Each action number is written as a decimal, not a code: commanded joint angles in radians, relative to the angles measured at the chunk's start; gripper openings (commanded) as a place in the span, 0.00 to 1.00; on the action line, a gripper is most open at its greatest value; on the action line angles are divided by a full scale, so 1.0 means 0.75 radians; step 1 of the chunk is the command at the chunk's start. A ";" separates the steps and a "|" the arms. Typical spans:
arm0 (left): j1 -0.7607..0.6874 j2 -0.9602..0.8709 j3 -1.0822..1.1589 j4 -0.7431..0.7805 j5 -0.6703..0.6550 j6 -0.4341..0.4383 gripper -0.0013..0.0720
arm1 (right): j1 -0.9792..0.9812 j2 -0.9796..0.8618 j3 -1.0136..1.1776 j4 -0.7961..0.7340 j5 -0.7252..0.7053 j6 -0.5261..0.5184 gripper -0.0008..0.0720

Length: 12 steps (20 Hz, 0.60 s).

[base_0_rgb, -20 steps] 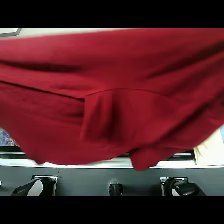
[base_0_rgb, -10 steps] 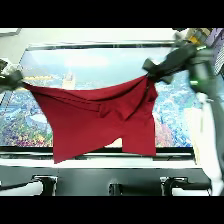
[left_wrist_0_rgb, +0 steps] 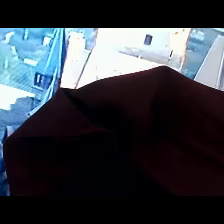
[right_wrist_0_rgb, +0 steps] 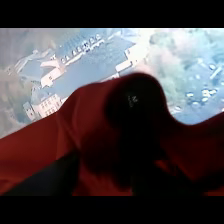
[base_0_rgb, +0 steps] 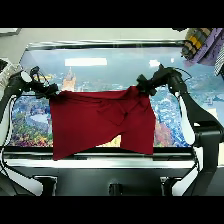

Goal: Fold the clothes and pants, and hang the long-sleeved shirts on hangers.

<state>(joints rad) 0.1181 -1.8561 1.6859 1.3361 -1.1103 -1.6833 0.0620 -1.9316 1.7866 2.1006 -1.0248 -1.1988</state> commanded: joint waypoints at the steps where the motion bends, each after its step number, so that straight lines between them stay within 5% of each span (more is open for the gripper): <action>1: 0.009 -0.013 0.036 0.004 -0.063 -0.001 0.24 | -0.123 0.038 0.015 0.093 -0.230 -0.317 0.58; 2: 0.036 0.011 0.043 0.004 -0.112 -0.001 0.48 | -0.193 0.079 0.015 0.087 -0.335 -0.429 0.58; 3: 0.063 0.041 0.044 0.004 -0.162 0.006 0.58 | -0.266 0.119 0.014 0.081 -0.419 -0.521 0.58; 7: 0.181 0.198 0.018 -0.026 -0.343 0.023 0.58 | -0.517 0.199 -0.070 0.095 -0.636 -0.738 0.58; 12: 0.276 0.515 -0.310 -0.062 -0.334 0.035 0.58 | -0.566 0.198 -0.399 0.127 -0.610 -0.833 0.58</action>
<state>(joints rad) 0.2848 -1.5898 1.5742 1.3014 -1.3384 -1.6619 -0.3351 -1.7897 1.6077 2.1784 -1.4631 -1.7454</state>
